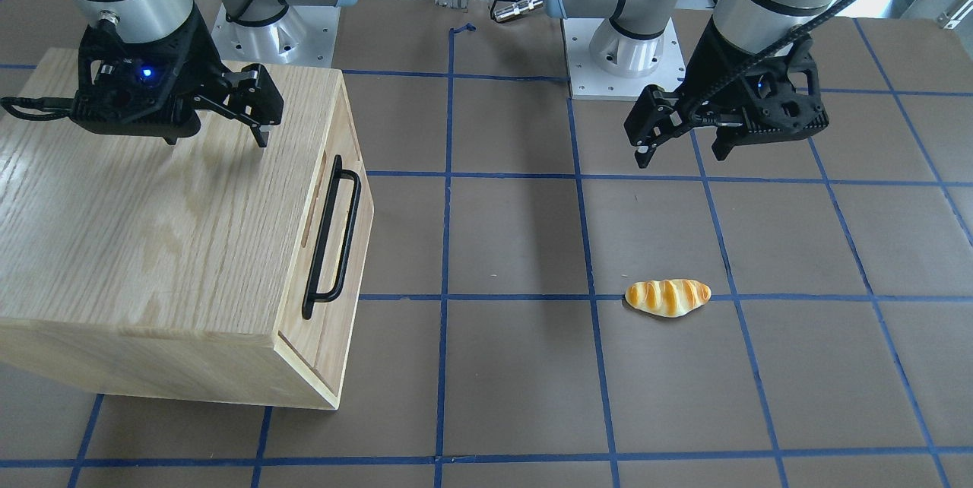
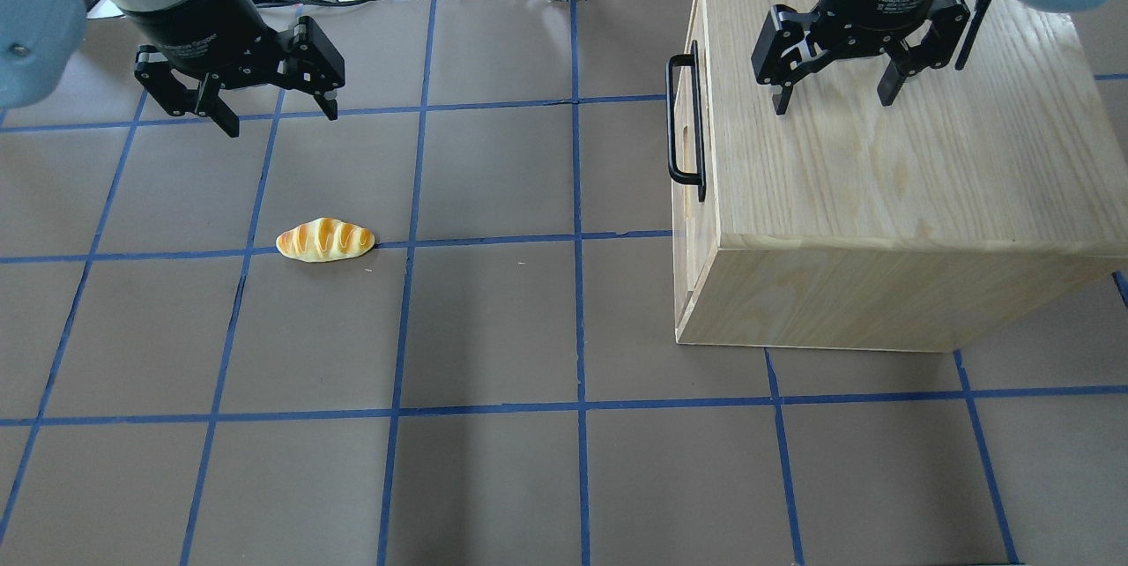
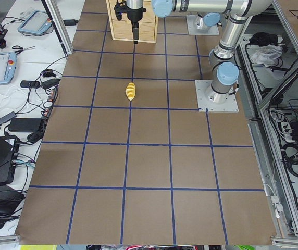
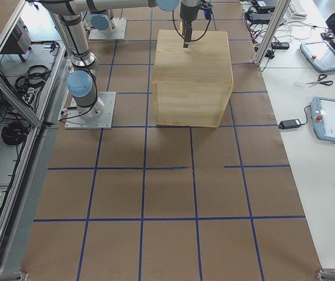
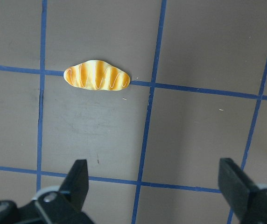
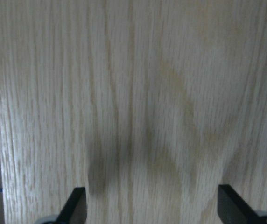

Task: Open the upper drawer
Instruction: 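Move the left gripper toward the black drawer handle on the cabinet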

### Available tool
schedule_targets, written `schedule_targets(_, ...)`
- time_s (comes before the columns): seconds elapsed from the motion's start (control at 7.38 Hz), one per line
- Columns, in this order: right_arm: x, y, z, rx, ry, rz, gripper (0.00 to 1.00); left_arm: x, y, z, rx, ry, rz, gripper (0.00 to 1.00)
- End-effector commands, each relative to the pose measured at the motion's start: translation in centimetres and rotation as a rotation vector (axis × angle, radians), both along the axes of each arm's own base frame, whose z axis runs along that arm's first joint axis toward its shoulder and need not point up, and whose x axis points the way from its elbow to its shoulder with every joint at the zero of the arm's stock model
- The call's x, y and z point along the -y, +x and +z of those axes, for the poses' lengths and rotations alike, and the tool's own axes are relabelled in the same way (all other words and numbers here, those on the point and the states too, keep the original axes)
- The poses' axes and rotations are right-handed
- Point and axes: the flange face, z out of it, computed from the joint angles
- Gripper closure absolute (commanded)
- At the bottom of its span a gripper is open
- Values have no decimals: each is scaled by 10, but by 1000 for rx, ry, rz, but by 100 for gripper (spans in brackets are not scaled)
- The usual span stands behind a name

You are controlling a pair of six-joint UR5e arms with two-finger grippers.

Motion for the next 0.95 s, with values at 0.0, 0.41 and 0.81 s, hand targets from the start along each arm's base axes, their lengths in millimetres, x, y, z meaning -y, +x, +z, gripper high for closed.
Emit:
schedule_targets(0.0,0,0,0,0,0,-1,0,0,-34,-5,-28,-5,38,0)
schedule_targets(0.41,0,0,0,0,0,-1,0,7,-110,-19,-96,-87,14,0)
schedule_targets(0.81,0,0,0,0,0,0,0,11,-170,-33,-208,-142,14,0)
